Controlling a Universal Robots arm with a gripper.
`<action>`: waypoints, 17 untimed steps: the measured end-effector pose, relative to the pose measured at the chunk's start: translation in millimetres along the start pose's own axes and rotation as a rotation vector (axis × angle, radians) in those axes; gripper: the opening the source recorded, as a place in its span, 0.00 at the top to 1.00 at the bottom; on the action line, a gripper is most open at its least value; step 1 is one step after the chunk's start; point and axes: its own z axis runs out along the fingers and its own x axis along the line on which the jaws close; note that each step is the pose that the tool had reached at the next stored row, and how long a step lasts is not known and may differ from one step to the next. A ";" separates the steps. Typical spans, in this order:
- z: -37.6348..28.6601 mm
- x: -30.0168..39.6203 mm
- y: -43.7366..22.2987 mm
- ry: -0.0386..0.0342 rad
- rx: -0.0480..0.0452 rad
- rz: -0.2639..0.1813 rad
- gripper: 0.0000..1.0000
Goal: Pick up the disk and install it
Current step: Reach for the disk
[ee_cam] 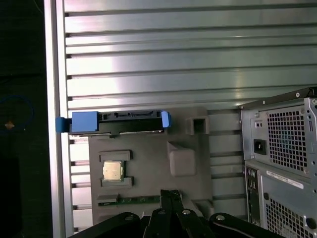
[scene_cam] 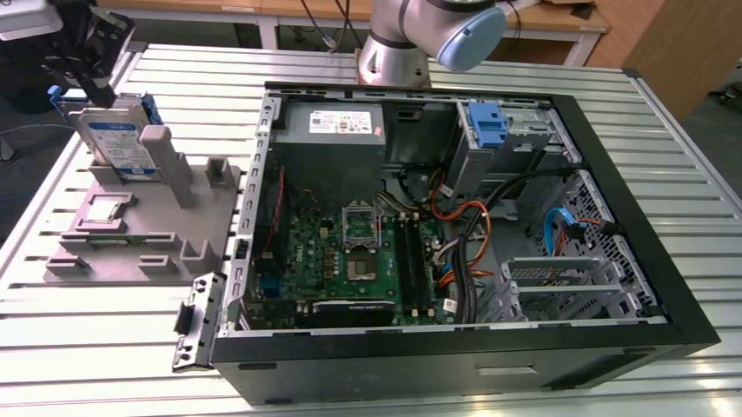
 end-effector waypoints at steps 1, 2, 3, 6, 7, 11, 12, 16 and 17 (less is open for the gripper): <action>0.3 1.0 0.4 0.0000 -0.0001 0.000 0.89; 0.6 2.0 0.9 -0.0001 0.0000 0.000 0.89; 0.8 3.0 1.6 0.0001 0.0001 0.000 0.89; 2.0 6.3 4.8 0.0001 0.0001 0.001 0.89; 2.5 6.8 6.4 0.0000 0.0000 0.001 0.89; 4.6 8.5 14.1 0.0001 0.0001 0.001 0.89; 5.2 9.1 15.8 0.0000 0.0000 0.001 0.89; 7.5 13.4 21.3 -0.0001 -0.0001 0.001 0.89; 7.8 15.0 22.2 0.0002 0.0002 0.001 0.89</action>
